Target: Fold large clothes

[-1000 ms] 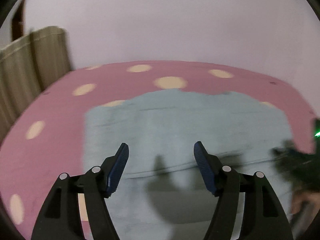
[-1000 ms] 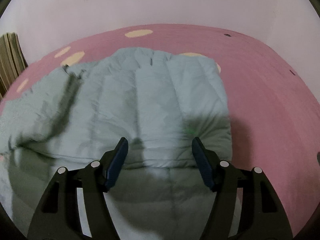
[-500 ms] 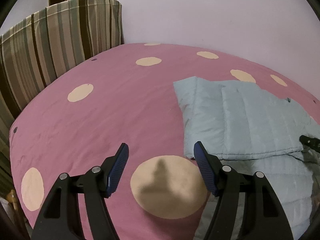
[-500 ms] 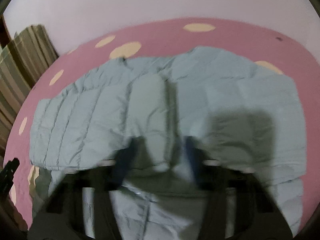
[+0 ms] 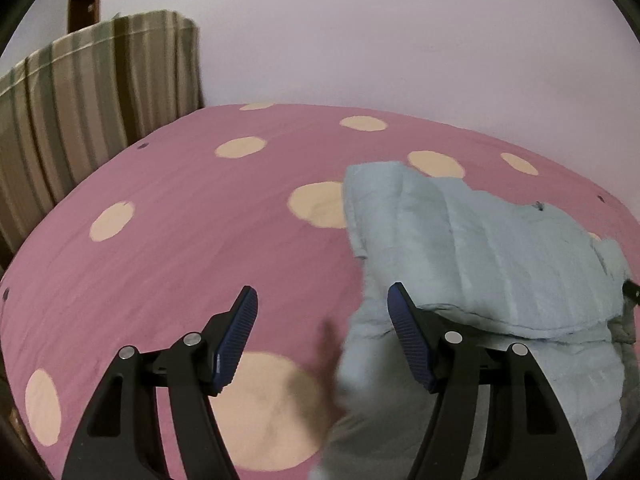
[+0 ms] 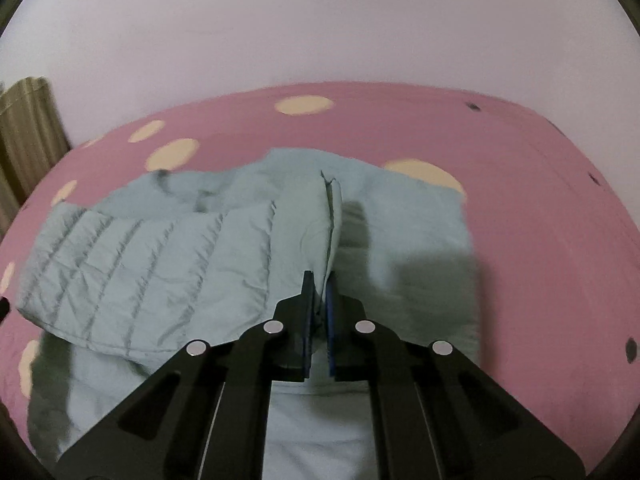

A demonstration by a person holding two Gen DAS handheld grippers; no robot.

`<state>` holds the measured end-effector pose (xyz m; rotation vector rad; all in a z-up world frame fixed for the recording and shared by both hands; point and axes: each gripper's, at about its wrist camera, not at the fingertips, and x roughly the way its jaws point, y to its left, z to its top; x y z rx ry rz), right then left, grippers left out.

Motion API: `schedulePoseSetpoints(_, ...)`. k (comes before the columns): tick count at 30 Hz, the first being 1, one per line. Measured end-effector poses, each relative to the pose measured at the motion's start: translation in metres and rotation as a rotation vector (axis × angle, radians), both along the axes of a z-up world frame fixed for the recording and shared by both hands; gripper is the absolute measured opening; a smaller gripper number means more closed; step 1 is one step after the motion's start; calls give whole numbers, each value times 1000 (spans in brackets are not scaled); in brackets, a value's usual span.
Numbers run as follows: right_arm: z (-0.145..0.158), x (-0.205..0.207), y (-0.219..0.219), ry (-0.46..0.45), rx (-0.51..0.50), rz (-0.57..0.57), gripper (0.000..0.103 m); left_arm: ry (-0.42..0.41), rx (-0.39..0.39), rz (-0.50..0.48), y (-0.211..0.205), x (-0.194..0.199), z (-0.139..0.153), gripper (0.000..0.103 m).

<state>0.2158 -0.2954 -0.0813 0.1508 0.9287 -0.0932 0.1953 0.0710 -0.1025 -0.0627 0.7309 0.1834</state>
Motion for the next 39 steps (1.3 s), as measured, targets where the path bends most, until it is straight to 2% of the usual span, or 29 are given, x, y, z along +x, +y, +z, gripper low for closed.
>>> schedulePoseSetpoints(7,-31,-3,-37,70,14,-55,5,56,51,-30,-32,36,-21,67)
schedulePoseSetpoints(10,-45,0,-45,87,3,-64,5,87,64,-26,-36,45,-30,67)
schedulePoseSetpoints(14,-61,1,-55,111,48,-67,6,132,90,-12,-36,55,-45,67)
schedulePoseSetpoints(20,-64,0,-55,110,59,-65,5,210,95,-2,-32,68,-69,67)
schedulePoseSetpoints(23,-56,-1,-55,101,46,-61,12,196,91,-6,-31,63,-60,67)
schedulePoseSetpoints(25,-41,-6,-54,66,26,-76,29,155,85,-9,-31,55,-46,67)
schedulePoseSetpoints(28,-18,-6,-48,0,29,-79,31,78,60,-10,-32,50,-21,67)
schedulePoseSetpoints(30,-13,3,-40,-7,36,-53,31,71,49,-25,-36,61,-16,67)
schedulePoseSetpoints(34,-24,31,-20,25,7,5,31,138,53,2,-36,92,-35,67)
schedulePoseSetpoints(37,-55,46,-18,119,1,17,32,259,83,13,-32,112,-69,68)
schedulePoseSetpoints(39,-69,49,-18,143,5,32,32,263,97,0,-32,112,-77,69)
